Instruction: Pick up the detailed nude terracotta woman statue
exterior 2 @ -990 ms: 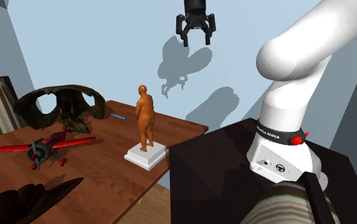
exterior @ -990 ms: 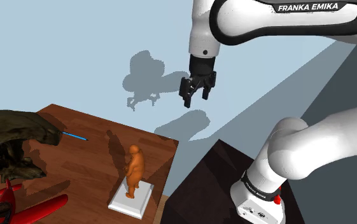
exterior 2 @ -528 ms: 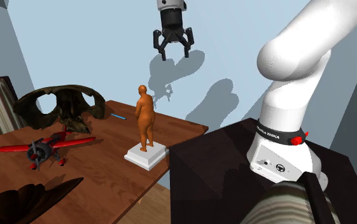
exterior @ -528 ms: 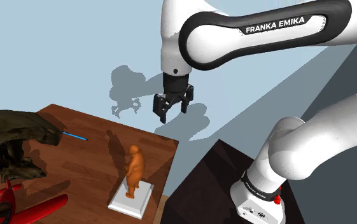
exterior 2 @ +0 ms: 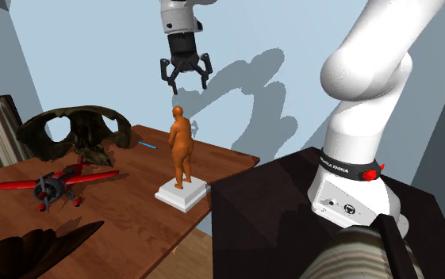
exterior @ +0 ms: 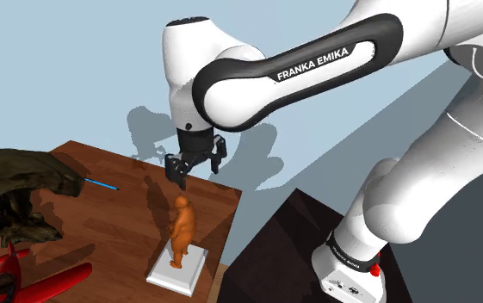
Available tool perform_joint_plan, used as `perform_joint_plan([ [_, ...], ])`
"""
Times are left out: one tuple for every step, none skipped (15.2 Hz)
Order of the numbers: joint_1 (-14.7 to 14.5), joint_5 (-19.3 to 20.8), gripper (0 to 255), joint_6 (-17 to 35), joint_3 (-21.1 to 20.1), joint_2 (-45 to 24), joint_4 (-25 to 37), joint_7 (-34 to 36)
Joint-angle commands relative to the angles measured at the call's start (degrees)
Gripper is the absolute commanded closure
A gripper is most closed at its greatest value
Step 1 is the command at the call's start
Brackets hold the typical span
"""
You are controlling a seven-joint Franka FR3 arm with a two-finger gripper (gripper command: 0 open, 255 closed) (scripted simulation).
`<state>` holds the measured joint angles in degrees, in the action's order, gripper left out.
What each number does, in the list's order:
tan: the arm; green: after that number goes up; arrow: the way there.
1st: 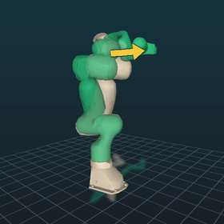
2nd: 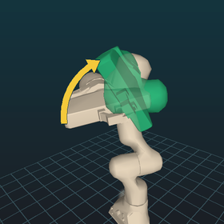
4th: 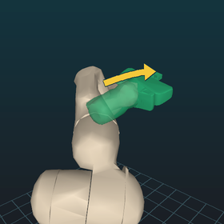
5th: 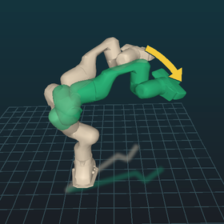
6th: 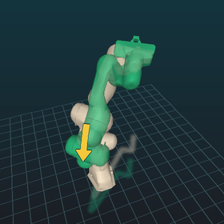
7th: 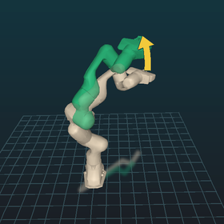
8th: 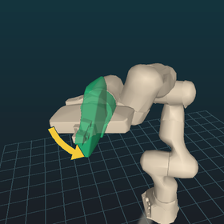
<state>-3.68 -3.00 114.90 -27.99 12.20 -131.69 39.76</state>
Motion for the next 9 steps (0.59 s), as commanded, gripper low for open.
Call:
perform_joint_plan([
  [-0.25,2.06,0,1.93,-2.05,-4.30,2.08,3.70],
  [-0.37,3.44,0,2.70,-2.91,-6.67,3.38,5.54],
  [-0.56,4.64,0,3.24,-3.48,-8.61,4.47,7.04],
  [-0.60,4.89,0,4.00,-3.48,-9.03,4.06,7.27],
  [-0.62,5.16,0,4.76,-3.51,-9.47,3.67,7.51],
  [-0.63,5.44,0,5.51,-3.54,-9.92,3.29,7.75],
  [-0.64,5.74,0,6.27,-3.58,-10.38,2.92,8.00],
  [-0.65,6.05,0,7.02,-3.61,-10.86,2.57,8.27],
  [-0.65,6.37,0,7.77,-3.64,-11.36,2.22,8.54],
])
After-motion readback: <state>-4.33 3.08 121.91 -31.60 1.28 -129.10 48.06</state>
